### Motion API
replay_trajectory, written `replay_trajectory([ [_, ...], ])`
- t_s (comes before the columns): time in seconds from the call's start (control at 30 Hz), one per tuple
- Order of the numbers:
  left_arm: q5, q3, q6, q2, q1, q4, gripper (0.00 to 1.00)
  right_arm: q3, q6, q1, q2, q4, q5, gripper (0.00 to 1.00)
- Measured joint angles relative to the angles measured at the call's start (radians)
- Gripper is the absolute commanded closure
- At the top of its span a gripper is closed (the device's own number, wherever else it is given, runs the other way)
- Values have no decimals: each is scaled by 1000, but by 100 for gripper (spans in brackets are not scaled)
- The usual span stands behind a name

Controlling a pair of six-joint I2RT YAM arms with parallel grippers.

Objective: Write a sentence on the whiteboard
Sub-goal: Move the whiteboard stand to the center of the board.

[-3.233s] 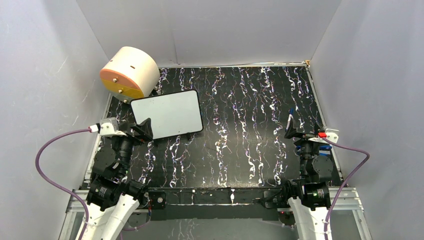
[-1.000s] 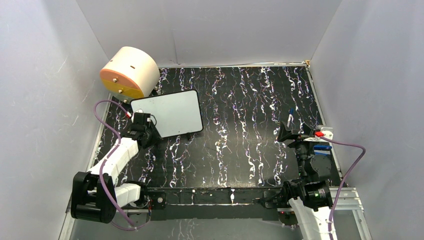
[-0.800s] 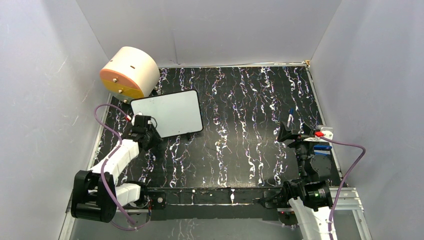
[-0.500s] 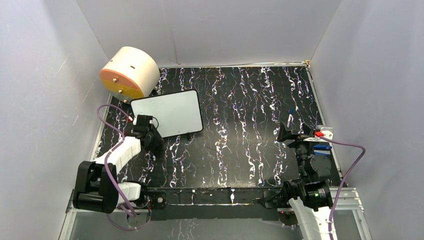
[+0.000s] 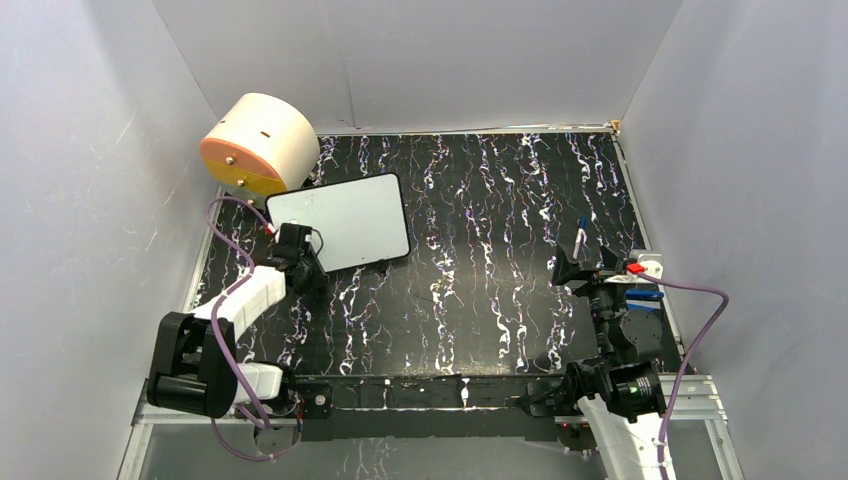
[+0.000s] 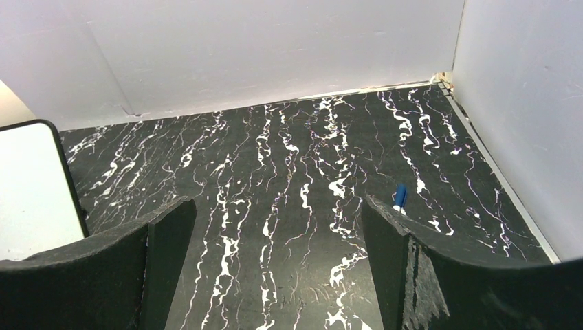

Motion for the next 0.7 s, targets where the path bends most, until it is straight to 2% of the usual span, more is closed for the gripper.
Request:
replay_trajectory([
  [0.2,2,5,16,7,-63,-5,81,0,-2,0,0,0,-5,1],
  [0.57,-62,34,-5,64,-192,-6,100,0,-13,0,0,1,-5,1],
  [0.7,-64,47,-48,75,-242,-3,100,0,-16,0,0,1,-5,1],
])
